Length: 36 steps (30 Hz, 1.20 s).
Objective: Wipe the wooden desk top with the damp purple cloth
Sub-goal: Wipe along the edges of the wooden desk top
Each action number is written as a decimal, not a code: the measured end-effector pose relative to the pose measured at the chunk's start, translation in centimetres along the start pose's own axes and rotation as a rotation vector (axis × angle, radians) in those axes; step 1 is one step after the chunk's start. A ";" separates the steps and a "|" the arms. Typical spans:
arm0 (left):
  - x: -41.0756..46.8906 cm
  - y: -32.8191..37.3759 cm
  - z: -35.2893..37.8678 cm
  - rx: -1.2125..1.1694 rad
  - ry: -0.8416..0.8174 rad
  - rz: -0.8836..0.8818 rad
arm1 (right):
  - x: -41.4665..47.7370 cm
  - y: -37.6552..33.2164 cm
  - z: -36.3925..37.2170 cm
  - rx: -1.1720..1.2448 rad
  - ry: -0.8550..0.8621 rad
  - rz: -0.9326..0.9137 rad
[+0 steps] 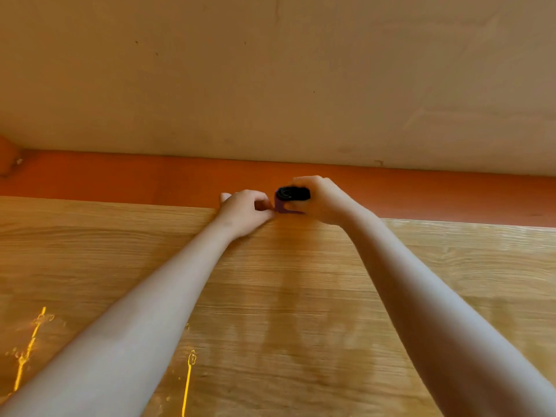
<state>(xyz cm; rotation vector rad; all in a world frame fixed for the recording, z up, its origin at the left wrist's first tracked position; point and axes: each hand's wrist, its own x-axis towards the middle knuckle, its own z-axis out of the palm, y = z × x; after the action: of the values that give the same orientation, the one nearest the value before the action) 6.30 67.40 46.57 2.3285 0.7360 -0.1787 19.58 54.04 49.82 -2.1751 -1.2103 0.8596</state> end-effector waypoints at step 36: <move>-5.6 -20.6 -13.0 0.049 0.116 0.086 | 5.6 -12.7 10.3 -0.065 0.156 0.139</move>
<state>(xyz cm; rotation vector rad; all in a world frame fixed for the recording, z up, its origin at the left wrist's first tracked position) -10.60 85.74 46.48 2.4283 0.6926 -0.0231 7.37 66.19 49.98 -2.3527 -1.0353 0.6988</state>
